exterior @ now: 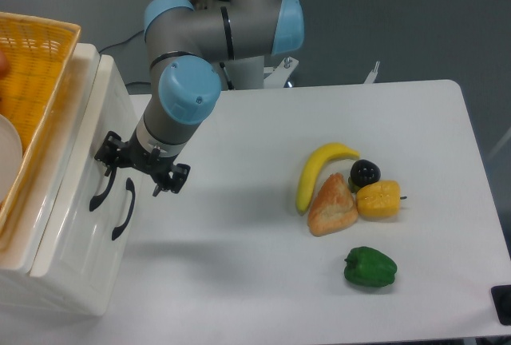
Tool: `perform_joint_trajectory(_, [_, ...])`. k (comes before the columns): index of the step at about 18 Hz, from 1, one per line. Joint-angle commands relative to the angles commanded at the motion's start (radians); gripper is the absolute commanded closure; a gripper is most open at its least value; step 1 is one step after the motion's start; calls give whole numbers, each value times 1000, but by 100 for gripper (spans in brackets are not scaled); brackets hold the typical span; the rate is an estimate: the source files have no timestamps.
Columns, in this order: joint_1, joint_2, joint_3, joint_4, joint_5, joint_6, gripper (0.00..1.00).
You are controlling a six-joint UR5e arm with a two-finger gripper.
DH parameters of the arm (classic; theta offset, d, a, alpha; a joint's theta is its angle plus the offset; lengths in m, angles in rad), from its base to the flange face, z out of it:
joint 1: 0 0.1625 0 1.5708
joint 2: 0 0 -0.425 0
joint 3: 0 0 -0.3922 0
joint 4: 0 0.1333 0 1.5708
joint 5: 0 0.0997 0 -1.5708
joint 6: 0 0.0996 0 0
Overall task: Slide open the top white drawer
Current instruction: 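Close the gripper on the upper drawer's black handle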
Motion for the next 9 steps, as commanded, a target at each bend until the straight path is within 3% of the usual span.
perform_joint_trajectory(9, [-3, 5, 3, 12, 3, 9, 14])
